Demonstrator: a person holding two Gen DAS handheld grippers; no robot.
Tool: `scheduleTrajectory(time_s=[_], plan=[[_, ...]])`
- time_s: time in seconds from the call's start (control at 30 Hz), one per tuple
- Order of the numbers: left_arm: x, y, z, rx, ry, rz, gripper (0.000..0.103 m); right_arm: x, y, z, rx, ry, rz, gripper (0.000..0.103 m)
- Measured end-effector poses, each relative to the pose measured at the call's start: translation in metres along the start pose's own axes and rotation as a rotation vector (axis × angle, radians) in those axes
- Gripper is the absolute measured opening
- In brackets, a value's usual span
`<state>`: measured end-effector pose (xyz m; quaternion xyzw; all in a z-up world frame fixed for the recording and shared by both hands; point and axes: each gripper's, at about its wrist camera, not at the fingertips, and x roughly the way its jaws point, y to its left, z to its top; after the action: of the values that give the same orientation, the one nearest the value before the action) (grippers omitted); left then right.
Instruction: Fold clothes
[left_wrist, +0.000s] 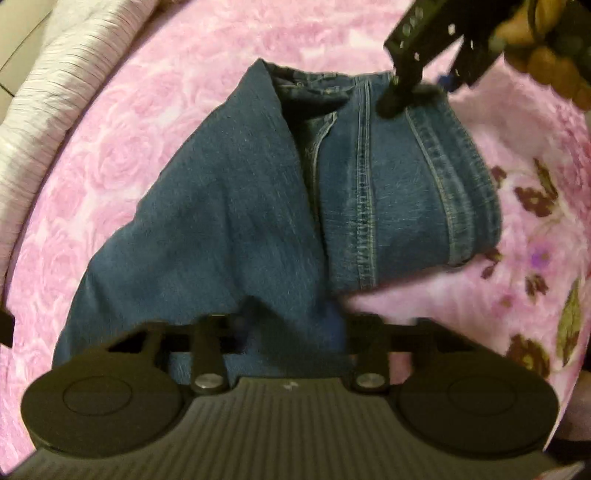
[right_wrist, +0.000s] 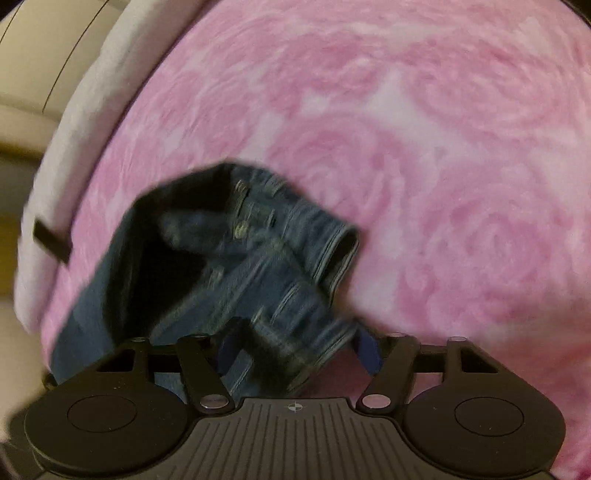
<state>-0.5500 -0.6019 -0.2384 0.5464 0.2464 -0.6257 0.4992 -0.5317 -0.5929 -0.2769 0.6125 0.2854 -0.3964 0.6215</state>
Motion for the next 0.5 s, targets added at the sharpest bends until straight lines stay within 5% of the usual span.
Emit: scheduleTrajectory(time_s=[0.1, 0.3, 0.5], plan=[[-0.003, 0.014, 0.008, 0.021, -0.004, -0.012, 0.012, -0.012, 0.01, 0.016, -0.056, 0.015, 0.028, 0.023], [-0.051, 0.074, 0.043, -0.071, -0.081, 0.011, 0.005, -0.084, 0.035, 0.076, -0.298, -0.086, 0.092, 0.02], [-0.097, 0.145, 0.087, -0.159, -0.21, -0.038, 0.0, -0.177, 0.067, 0.094, -0.833, -0.245, 0.025, 0.02]])
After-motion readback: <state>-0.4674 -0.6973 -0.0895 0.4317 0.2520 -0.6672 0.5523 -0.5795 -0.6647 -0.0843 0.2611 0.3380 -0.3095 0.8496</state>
